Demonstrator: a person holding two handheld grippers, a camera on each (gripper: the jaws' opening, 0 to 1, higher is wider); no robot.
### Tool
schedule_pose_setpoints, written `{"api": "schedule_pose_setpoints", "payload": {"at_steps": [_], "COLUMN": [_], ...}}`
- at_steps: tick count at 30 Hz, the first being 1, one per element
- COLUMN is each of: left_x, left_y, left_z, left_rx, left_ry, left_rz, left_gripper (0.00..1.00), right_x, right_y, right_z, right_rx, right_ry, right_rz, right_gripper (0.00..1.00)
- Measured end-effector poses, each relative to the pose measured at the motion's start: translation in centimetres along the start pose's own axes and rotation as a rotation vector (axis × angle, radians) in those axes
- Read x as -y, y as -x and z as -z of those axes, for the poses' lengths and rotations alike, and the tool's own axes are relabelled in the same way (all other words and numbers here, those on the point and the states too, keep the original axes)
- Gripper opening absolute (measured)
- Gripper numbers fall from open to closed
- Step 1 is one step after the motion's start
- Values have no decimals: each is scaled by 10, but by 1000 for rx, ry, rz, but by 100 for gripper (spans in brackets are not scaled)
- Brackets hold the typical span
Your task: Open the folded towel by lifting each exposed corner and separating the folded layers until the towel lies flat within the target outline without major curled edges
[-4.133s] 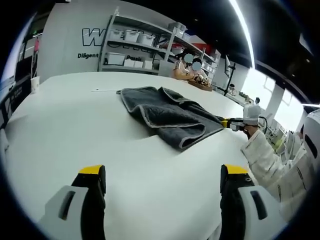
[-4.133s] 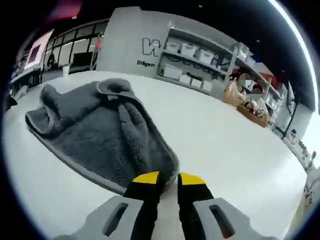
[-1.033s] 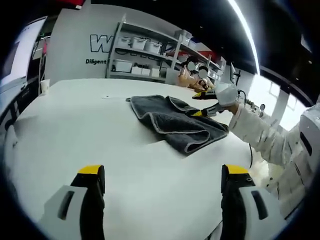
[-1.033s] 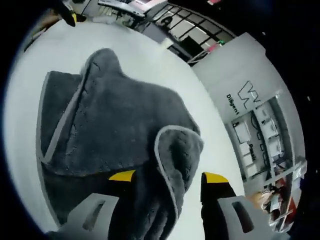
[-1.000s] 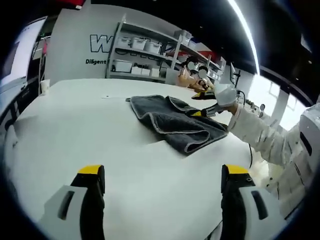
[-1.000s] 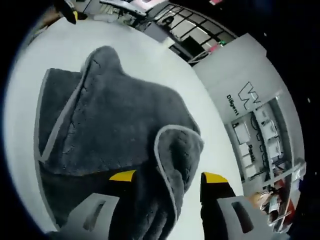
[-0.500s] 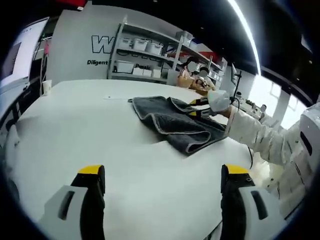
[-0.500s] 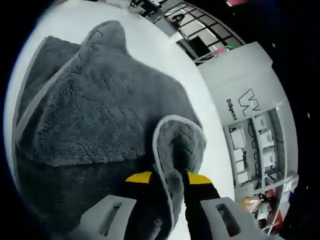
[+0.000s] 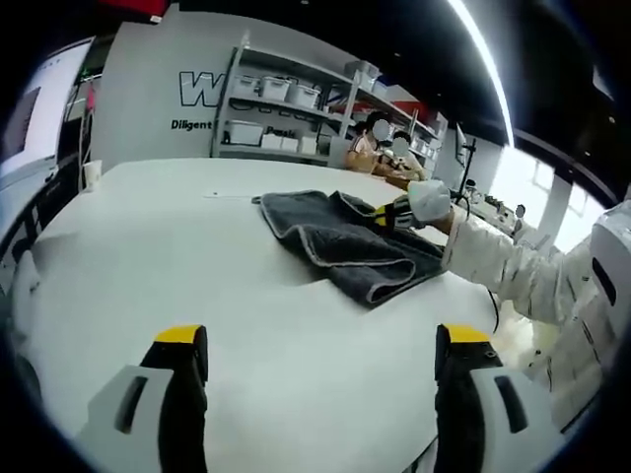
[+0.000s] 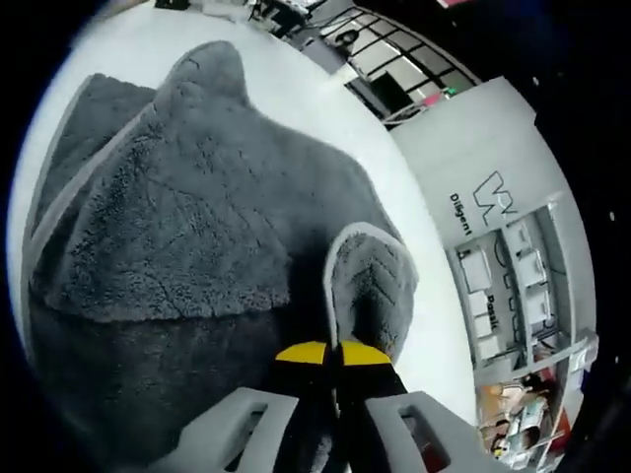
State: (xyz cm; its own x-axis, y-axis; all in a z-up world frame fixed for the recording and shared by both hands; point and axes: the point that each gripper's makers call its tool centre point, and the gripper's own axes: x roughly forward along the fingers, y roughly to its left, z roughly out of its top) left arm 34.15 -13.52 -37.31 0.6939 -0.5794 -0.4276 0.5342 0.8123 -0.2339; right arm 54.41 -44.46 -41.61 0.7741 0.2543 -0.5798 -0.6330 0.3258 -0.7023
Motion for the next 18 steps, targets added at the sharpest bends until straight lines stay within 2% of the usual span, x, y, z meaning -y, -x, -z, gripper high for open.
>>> {"api": "schedule_pose_setpoints", "payload": {"at_steps": [4, 10, 18], "left_x": [0, 1, 1], "left_y": [0, -2, -1], "left_z": [1, 5, 5], "left_rx": [-1, -12, -6], "left_ry": [1, 3, 5], "left_rz": [-1, 4, 4], "left_gripper": [94, 94, 95], "right_x": [1, 10, 33], "right_y": [4, 11, 22], "right_z": [-1, 1, 10], "right_rx": [20, 25, 24], "right_ry": [-80, -115, -192], "right_rz": [-12, 11, 71], "right_gripper": [0, 0, 0]}}
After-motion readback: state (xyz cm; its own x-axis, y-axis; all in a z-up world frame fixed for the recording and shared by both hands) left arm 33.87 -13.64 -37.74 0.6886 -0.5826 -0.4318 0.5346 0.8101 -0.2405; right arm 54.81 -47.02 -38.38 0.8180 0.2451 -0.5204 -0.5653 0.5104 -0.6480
